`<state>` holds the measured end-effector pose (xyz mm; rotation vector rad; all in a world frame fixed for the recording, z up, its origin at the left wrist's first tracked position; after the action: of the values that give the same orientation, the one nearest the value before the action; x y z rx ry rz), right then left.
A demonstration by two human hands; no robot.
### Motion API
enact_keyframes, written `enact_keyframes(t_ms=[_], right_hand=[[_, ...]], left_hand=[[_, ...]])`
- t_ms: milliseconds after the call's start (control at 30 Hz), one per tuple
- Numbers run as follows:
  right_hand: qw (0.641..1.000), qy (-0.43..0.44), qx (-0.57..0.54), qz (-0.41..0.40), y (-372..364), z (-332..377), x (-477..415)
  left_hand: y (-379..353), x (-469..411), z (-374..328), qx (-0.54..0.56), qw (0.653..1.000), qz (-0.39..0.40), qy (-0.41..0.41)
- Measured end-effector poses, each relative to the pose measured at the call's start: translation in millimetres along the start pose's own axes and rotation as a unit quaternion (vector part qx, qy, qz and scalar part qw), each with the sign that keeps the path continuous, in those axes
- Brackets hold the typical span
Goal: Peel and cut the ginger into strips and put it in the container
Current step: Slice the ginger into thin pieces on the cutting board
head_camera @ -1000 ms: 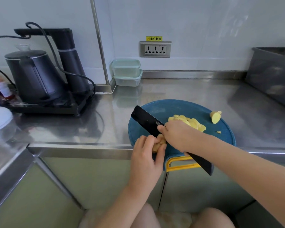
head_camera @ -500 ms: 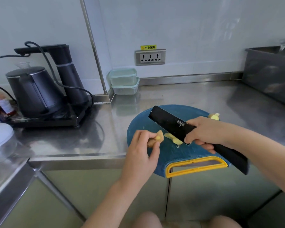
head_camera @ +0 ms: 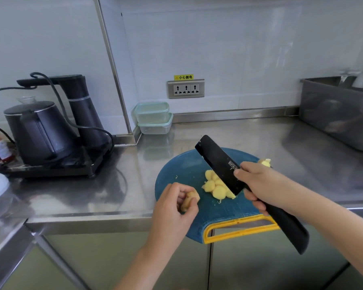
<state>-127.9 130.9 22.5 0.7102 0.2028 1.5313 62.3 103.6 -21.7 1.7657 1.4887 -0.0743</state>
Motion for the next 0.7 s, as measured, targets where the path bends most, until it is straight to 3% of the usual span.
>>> enact_keyframes(t_ms=[233,500,700], right_hand=[[0.975,0.094,0.19,-0.066,-31,6,9],[0.955,0.149,0.241,-0.085,-48,16,15],[0.953,0.142,0.25,-0.094,-53,16,13]], left_hand=[[-1,3,5,0.055,0.998,-0.016,0.02],[-1,4,2,0.038,0.999,-0.024,0.01],[-1,5,4,0.053,0.998,-0.037,0.013]])
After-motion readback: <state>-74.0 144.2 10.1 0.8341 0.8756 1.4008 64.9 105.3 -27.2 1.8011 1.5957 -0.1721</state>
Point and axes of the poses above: each hand's wrist, its own x-axis away from the middle knuckle, its own y-axis out of the back of the hand, z = x × y, the point moved 6 cm from there along -x, towards the middle knuckle, and after that the axes turned 7 degrees about z, right-handed, at the moved point
